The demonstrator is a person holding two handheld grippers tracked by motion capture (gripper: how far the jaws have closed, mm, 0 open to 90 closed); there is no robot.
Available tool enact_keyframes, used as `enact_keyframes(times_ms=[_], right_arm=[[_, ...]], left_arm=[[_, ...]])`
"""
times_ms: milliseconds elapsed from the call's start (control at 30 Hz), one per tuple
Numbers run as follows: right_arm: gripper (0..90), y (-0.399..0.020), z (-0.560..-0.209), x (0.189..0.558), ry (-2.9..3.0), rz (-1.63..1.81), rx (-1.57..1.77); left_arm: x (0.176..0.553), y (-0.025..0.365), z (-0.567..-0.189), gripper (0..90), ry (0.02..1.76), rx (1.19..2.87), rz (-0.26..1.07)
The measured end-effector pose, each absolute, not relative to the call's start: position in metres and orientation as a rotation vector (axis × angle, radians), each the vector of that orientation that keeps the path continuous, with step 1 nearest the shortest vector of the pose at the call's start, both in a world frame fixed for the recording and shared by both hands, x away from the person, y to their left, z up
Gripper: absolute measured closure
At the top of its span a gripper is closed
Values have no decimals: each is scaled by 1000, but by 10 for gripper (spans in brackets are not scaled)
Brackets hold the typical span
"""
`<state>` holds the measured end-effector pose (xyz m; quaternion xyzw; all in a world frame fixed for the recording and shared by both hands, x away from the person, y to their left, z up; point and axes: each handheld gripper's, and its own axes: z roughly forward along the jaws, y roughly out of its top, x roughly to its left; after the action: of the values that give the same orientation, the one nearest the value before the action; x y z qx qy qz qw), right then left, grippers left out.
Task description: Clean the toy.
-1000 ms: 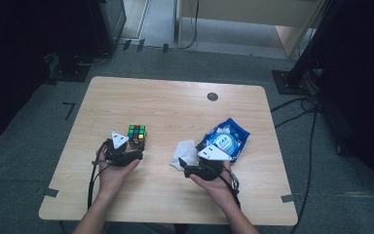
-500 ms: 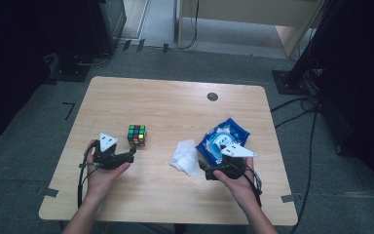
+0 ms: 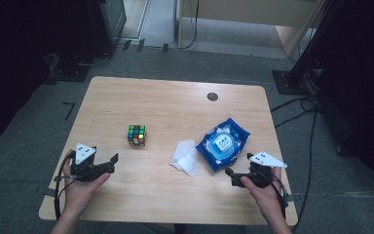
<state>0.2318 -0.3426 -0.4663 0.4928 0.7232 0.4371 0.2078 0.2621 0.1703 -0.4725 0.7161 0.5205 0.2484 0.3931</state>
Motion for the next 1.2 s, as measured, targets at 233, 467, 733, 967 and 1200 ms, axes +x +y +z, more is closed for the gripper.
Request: enact_keyframes(times_ms=[233, 467, 733, 967, 1200], right_arm=[[0, -371, -478, 223, 1979, 1161, 1440], [0, -396, -489, 216, 1956, 1090, 1493], [0, -423, -504, 209, 1934, 1023, 1575], [0, -439, -519, 202, 1914, 958, 1643], [0, -442, -526, 200, 1920, 913, 1666]], left_arm=[[249, 192, -484, 156, 1376, 1819, 619], [239, 210, -494, 156, 1412, 1833, 620], [229, 222, -506, 156, 1445, 1887, 662], [226, 221, -512, 156, 1456, 1946, 706], [227, 216, -515, 155, 1444, 1992, 706]])
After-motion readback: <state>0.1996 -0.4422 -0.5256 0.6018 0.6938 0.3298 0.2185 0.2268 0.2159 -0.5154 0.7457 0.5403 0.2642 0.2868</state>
